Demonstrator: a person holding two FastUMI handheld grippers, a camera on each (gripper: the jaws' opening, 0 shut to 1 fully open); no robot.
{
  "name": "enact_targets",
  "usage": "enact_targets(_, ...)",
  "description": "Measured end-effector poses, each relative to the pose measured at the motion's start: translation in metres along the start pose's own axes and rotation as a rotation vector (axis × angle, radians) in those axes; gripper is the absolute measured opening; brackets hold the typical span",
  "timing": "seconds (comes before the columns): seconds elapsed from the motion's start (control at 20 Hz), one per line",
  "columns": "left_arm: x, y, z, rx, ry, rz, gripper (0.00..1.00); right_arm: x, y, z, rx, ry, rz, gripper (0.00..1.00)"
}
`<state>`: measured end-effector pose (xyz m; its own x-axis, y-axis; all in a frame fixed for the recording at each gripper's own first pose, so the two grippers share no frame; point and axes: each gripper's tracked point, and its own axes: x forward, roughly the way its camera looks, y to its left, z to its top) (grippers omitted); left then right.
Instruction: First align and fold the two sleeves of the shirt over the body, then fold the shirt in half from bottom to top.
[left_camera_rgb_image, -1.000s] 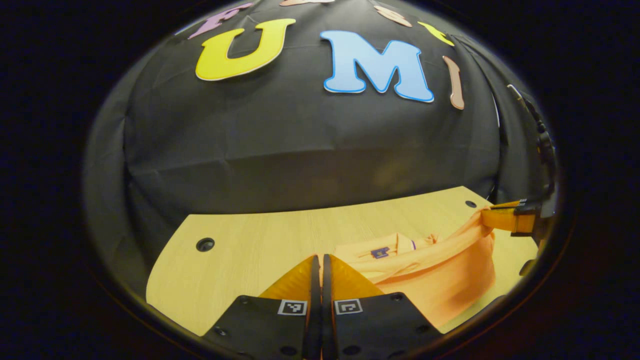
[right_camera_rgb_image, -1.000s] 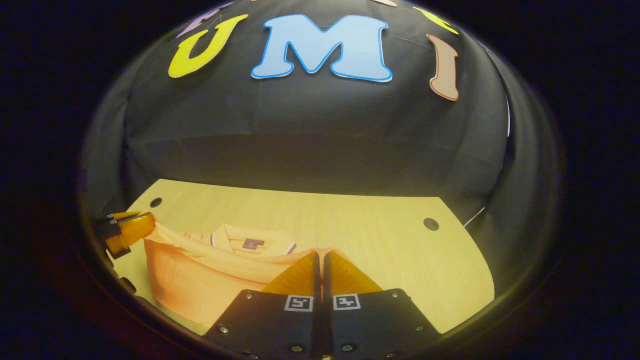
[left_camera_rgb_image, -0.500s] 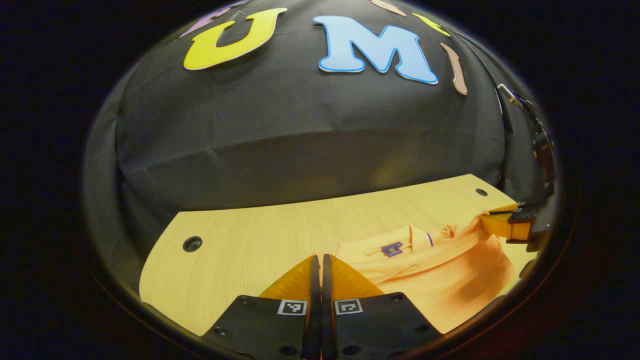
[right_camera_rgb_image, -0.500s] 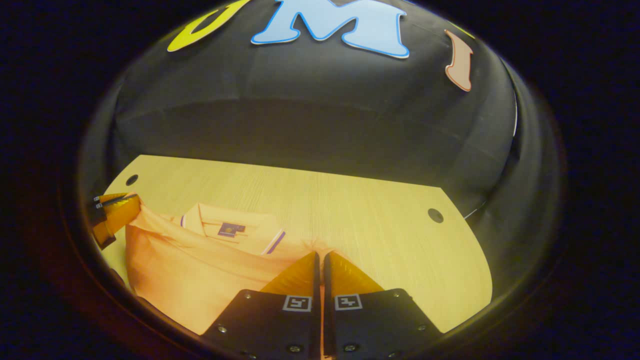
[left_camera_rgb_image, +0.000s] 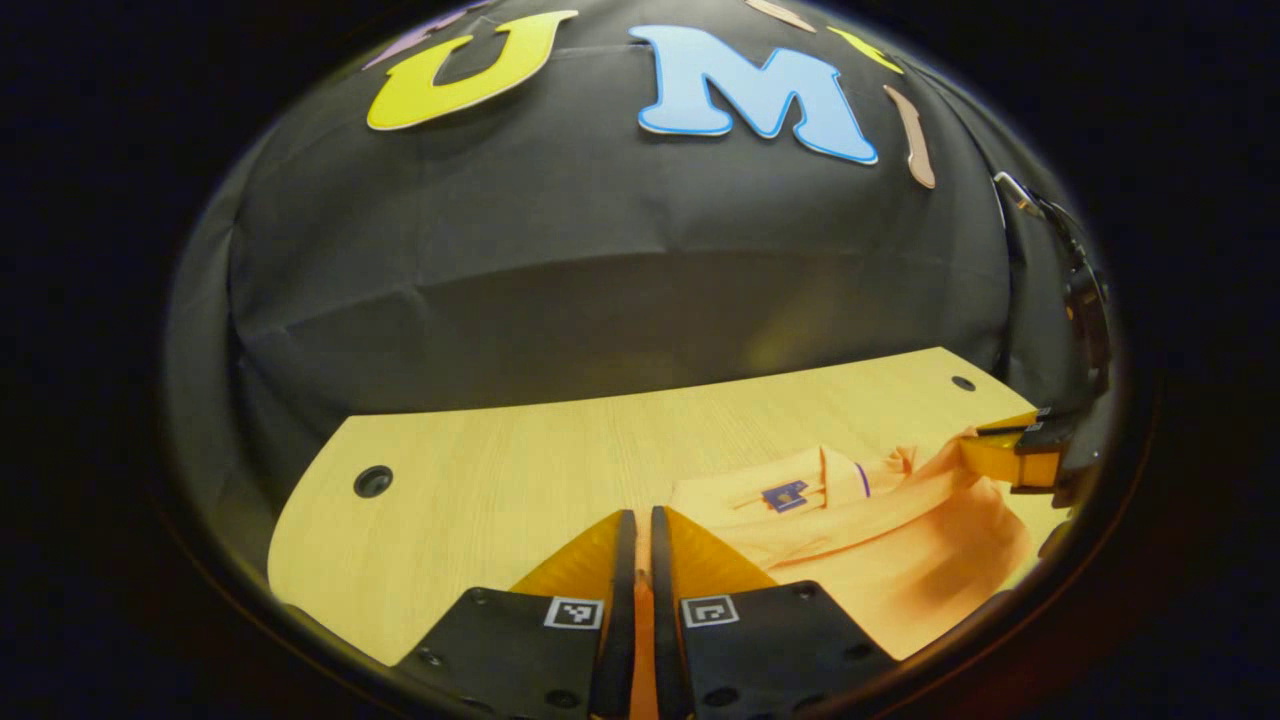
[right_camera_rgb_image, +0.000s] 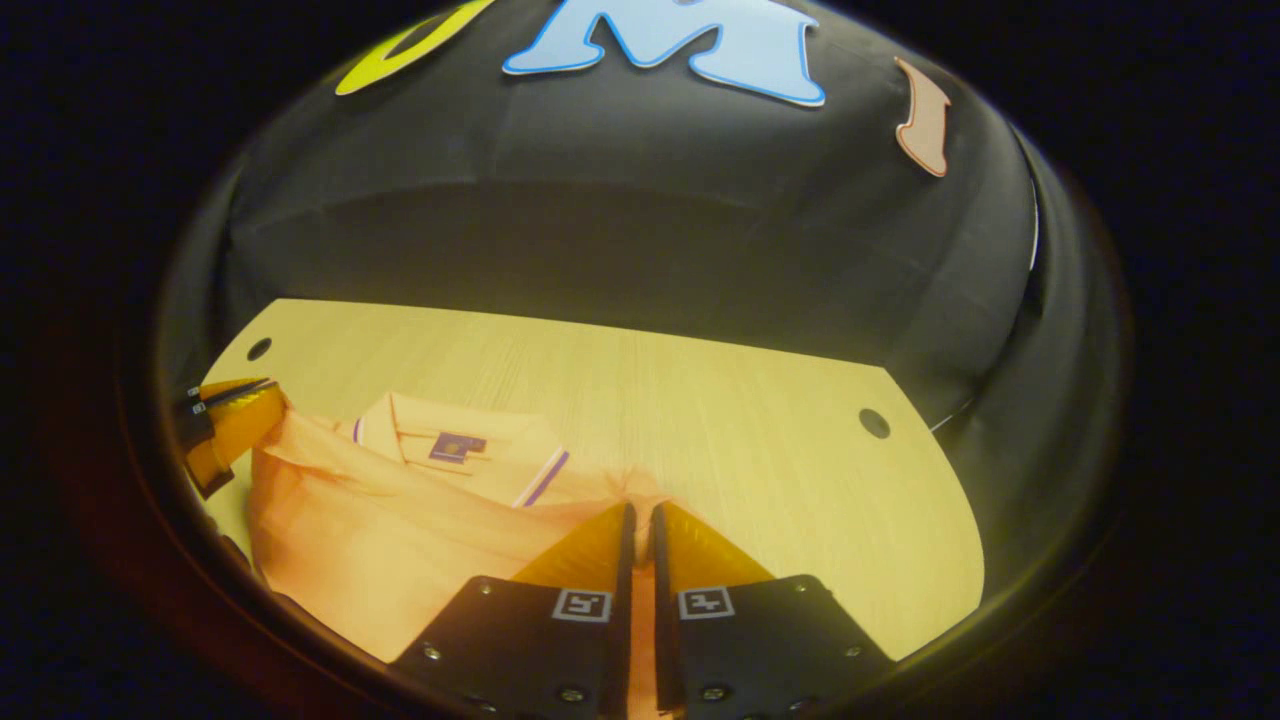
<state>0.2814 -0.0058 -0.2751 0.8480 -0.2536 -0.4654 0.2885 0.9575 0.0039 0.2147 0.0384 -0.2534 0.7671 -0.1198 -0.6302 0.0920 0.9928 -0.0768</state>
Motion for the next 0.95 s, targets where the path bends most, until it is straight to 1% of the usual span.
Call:
enact_targets(0.05,-0.003,0.001,0.001,-0.007,0.002,0.002,0.15,-0.004,0.001,0.002,-0.008,-0.007,0.001,0.14)
enact_targets(0.1,-0.006,0.003,0.0,-0.014,0.003,0.009,0.15,-0.007,0.001,0.004,-0.014,-0.017,0.008,0.22)
enact_targets(0.15,-0.011,0.004,0.002,-0.025,0.0,0.011,0.18,-0.011,0.002,0.006,-0.018,-0.027,0.015,0.3)
enact_targets(0.2,-0.016,0.006,0.004,-0.032,-0.009,0.024,0.3,-0.015,0.002,0.009,-0.021,-0.041,0.017,0.42)
enact_targets(0.25,-0.021,0.006,0.007,-0.035,-0.019,0.029,0.42,-0.021,0.005,0.013,-0.02,-0.058,0.028,0.47)
enact_targets(0.3,-0.028,0.009,0.011,-0.03,-0.029,0.043,0.54,-0.027,0.005,0.015,-0.02,-0.072,0.036,0.63)
enact_targets(0.35,-0.036,0.008,0.016,-0.025,-0.039,0.051,0.66,-0.035,0.005,0.018,-0.018,-0.087,0.046,0.72)
enact_targets(0.4,-0.044,0.007,0.021,-0.021,-0.054,0.058,0.79,-0.041,0.004,0.021,-0.016,-0.106,0.05,0.87)
enact_targets(0.5,-0.062,0.004,0.033,-0.013,-0.087,0.071,0.93,-0.056,-0.001,0.028,-0.013,-0.144,0.053,0.92)
enact_targets(0.55,-0.071,0.002,0.041,-0.013,-0.106,0.078,0.95,-0.065,-0.004,0.031,-0.008,-0.165,0.059,0.92)
enact_targets(0.8,-0.123,-0.021,0.062,-0.011,-0.18,0.108,0.95,-0.118,-0.026,0.041,-0.005,-0.275,0.081,0.92)
enact_targets(0.95,-0.159,-0.043,0.076,-0.019,-0.248,0.096,0.95,-0.153,-0.04,0.041,-0.022,-0.341,0.095,0.92)
